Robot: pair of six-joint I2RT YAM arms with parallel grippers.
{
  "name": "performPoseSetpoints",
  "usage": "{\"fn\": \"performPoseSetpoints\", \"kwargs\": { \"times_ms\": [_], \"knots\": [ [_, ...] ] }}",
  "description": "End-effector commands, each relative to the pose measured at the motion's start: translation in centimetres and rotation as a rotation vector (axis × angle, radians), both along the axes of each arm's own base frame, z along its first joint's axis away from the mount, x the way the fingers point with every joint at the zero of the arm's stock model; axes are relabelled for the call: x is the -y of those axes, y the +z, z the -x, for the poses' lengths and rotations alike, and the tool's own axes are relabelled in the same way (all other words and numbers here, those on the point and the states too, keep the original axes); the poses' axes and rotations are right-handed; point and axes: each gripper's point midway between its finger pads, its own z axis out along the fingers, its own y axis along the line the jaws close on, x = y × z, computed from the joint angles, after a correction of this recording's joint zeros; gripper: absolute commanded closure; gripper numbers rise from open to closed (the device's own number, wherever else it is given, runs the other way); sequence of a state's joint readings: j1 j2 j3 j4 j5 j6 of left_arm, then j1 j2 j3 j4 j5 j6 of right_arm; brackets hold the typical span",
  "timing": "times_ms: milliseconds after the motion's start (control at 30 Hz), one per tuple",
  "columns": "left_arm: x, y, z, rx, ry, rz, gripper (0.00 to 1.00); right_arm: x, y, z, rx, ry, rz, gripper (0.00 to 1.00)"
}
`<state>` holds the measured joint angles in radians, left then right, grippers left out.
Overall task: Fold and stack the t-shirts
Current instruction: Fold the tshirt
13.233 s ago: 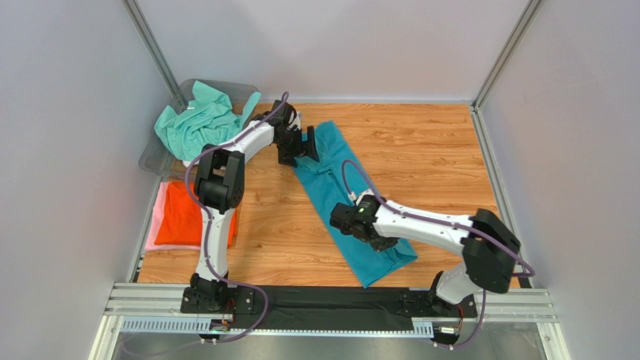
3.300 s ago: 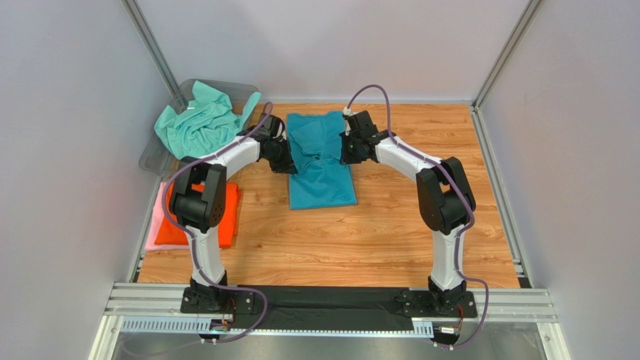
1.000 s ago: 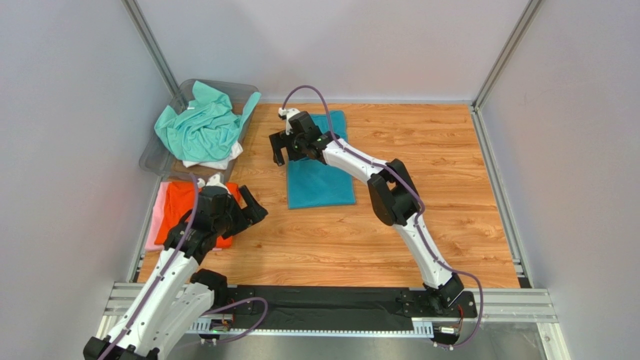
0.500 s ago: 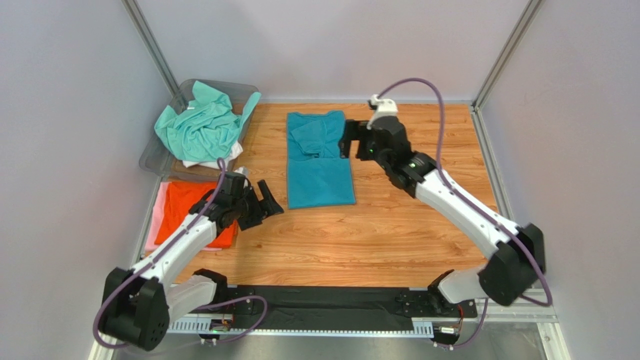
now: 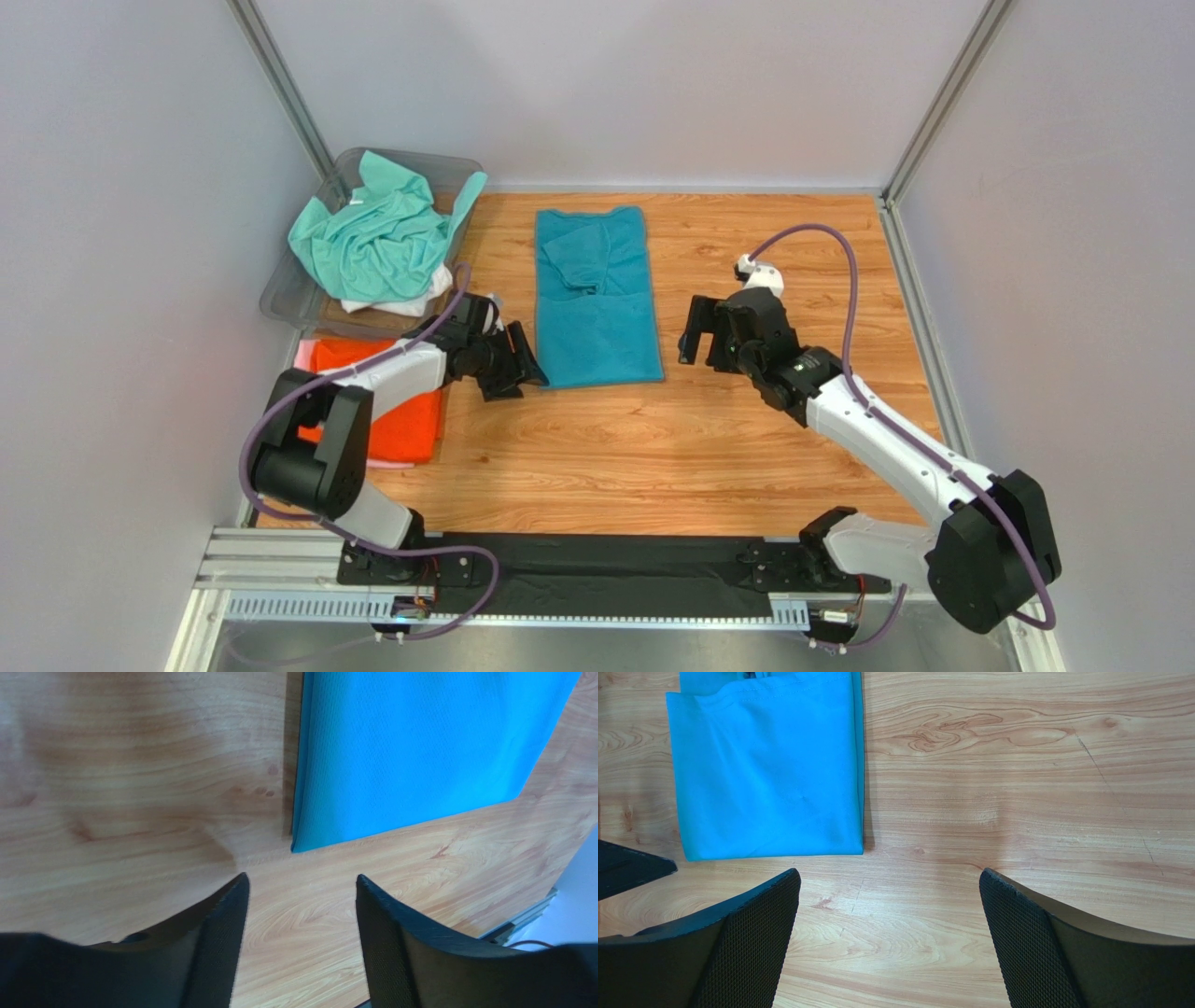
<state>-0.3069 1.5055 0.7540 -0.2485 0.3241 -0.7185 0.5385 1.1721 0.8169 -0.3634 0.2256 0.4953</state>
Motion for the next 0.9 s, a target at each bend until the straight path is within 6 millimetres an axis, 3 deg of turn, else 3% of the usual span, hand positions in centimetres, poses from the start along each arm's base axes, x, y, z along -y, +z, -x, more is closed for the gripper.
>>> {"fn": "performPoseSetpoints", "kwargs": {
  "times_ms": [0, 167, 200, 533, 633, 800, 867],
  "knots": [
    [1.4, 0.9, -2.0, 0.052, -0.059, 0.045, 0.40, 0.1, 1.5, -0.4, 0.032, -0.019, -0.023, 0.00],
    [1.5, -0.7, -1.8, 0.003, -0.062, 0.037, 0.48, 0.4, 0.8, -0.4, 0.015, -0.030, -0.001, 0.00],
    [1.4, -0.9, -1.8, 0.000, -0.061, 0.031, 0.58, 0.4, 0.6, -0.4, 0.011, -0.030, 0.002, 0.00],
    [0.9, -2.6, -2.0, -0.033, -0.052, -0.008, 0.64, 0.2, -0.7, -0.7, -0.031, -0.023, 0.011, 0.00],
    [0.6, -3.1, -2.2, -0.041, -0.040, -0.033, 0.72, -0.3, -1.1, -0.6, -0.046, -0.010, 0.002, 0.00],
    [0.4, -3.8, -2.1, -0.073, -0.045, -0.055, 0.96, -1.0, -2.3, -0.6, -0.084, 0.030, 0.005, 0.00],
    [0.3, -3.8, -2.0, -0.073, -0.046, -0.060, 1.00, -1.5, -3.2, -0.7, -0.113, 0.062, 0.015, 0.00]
  ]
}}
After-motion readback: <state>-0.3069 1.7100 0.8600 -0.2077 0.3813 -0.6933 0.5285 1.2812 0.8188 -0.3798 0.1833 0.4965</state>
